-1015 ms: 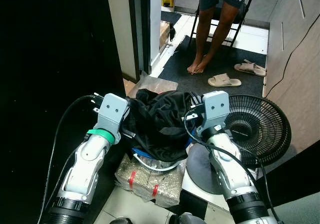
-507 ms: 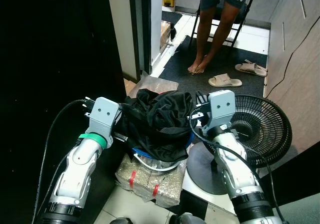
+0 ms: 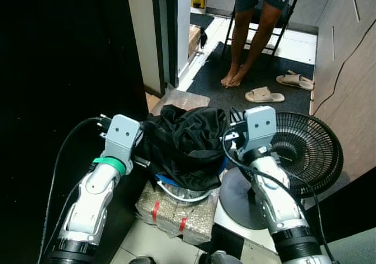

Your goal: Clothes washing

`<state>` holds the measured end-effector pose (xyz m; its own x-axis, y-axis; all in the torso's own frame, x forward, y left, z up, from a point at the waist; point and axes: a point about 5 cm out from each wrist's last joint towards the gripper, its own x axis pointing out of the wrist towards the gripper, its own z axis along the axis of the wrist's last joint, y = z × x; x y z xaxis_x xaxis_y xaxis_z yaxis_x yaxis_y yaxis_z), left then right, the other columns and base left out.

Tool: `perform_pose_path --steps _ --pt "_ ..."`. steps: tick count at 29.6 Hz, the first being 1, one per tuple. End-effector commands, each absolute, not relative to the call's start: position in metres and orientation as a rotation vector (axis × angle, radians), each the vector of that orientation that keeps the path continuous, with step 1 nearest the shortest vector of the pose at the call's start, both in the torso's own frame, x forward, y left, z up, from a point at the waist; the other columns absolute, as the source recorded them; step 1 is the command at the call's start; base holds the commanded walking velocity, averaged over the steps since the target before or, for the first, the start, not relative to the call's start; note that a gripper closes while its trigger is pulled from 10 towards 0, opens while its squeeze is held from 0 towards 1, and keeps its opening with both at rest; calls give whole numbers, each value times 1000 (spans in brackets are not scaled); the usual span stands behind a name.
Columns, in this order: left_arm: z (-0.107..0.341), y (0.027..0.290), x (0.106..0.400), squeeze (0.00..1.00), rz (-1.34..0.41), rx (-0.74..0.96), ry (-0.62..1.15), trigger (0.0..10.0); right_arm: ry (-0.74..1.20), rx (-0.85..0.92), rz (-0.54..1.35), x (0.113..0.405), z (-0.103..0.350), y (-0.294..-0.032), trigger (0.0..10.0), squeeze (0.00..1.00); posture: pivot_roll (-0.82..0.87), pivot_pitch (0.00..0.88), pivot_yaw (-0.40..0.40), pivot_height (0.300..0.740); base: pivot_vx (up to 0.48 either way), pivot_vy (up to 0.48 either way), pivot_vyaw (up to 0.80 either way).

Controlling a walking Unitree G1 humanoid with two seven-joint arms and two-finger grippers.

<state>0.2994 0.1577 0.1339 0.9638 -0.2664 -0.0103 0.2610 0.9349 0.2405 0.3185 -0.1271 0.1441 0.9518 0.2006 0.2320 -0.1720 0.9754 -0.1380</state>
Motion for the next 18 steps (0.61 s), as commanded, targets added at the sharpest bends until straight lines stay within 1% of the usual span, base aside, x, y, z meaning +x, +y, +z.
perform_pose_path --steps 1,18 --pt "128 158 297 0 -272 231 5 10000 -239 -114 184 317 143 -129 10000 0 -37 0 44 740 0 0 0" --pt "128 158 297 0 -272 231 5 10000 -239 -114 184 317 143 -129 10000 0 -37 0 44 740 0 0 0"
